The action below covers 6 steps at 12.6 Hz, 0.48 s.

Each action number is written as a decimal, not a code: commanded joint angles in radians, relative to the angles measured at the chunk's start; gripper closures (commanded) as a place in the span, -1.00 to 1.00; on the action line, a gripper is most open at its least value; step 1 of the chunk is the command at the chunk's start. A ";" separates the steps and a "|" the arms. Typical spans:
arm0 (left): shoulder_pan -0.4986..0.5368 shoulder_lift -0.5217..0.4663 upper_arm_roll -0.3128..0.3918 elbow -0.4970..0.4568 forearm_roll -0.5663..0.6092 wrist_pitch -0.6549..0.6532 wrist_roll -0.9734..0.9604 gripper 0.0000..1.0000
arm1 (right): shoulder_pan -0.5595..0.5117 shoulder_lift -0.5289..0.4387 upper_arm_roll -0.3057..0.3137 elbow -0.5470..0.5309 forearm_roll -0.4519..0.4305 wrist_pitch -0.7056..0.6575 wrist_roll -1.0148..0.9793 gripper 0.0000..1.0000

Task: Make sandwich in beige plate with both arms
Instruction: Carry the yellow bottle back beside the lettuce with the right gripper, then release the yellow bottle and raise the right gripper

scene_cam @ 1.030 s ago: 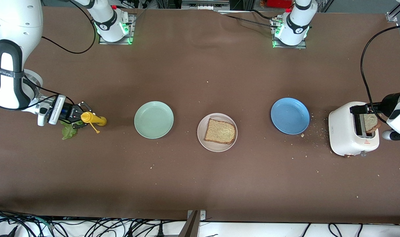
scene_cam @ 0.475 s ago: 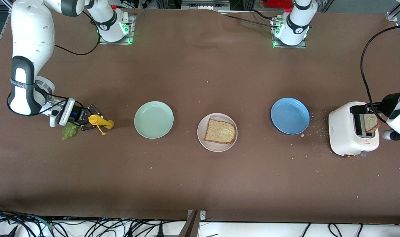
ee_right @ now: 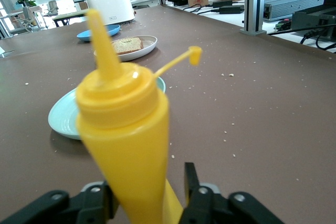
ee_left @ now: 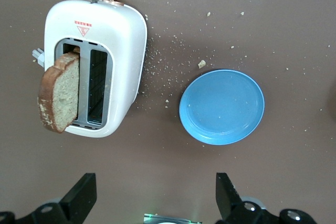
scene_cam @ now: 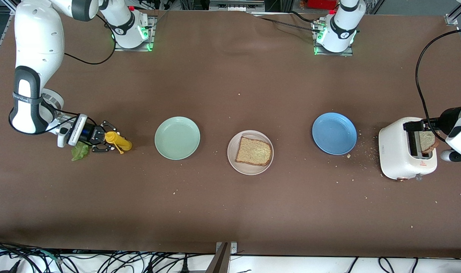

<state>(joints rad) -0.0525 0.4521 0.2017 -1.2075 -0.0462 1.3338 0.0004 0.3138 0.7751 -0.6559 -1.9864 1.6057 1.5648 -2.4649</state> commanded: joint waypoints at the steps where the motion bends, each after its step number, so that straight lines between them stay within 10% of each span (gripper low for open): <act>1: 0.002 -0.013 -0.008 -0.009 0.019 -0.007 -0.010 -1.00 | -0.012 0.004 0.001 0.020 0.010 -0.020 0.059 -0.66; 6: 0.002 -0.013 -0.008 -0.009 0.019 -0.007 -0.011 -1.00 | -0.022 -0.005 -0.072 0.098 -0.130 -0.067 0.266 -0.73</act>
<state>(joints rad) -0.0525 0.4521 0.2017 -1.2075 -0.0462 1.3338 0.0004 0.3054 0.7739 -0.6913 -1.9279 1.5452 1.5537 -2.2901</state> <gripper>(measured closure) 0.000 0.132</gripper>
